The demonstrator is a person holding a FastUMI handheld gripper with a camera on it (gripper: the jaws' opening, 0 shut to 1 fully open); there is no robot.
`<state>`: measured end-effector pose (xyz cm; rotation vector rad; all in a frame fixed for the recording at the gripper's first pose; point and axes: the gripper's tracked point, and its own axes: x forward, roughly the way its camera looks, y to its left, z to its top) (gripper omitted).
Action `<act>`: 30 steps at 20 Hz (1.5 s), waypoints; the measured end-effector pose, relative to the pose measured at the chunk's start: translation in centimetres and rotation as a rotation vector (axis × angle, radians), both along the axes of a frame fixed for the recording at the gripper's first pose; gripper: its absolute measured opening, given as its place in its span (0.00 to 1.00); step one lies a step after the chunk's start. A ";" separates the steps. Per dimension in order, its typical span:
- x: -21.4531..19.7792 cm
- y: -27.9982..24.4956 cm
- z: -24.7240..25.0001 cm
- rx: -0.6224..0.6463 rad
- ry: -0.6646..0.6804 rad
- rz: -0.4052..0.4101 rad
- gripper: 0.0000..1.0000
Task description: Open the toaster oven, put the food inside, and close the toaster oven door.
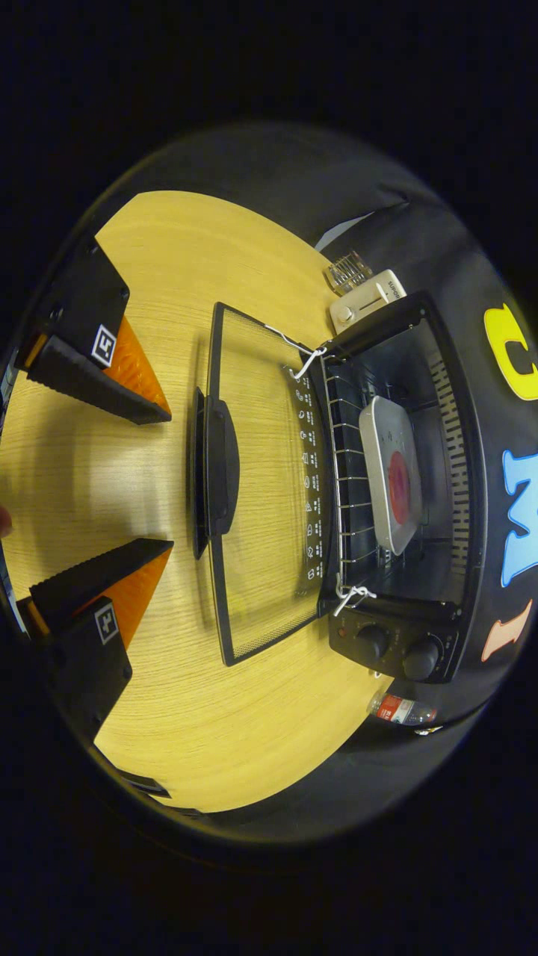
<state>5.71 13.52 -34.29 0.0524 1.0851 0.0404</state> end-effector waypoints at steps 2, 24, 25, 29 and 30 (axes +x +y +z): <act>0.7 0.1 -0.4 -0.022 -0.003 0.017 0.98; 1.2 0.2 4.3 -0.116 -0.179 -0.007 0.96; 1.3 0.2 5.0 -0.118 -0.201 -0.006 0.96; 2.4 0.3 7.7 -0.146 -0.296 0.008 0.96; 2.9 0.3 8.2 -0.150 -0.316 0.009 0.96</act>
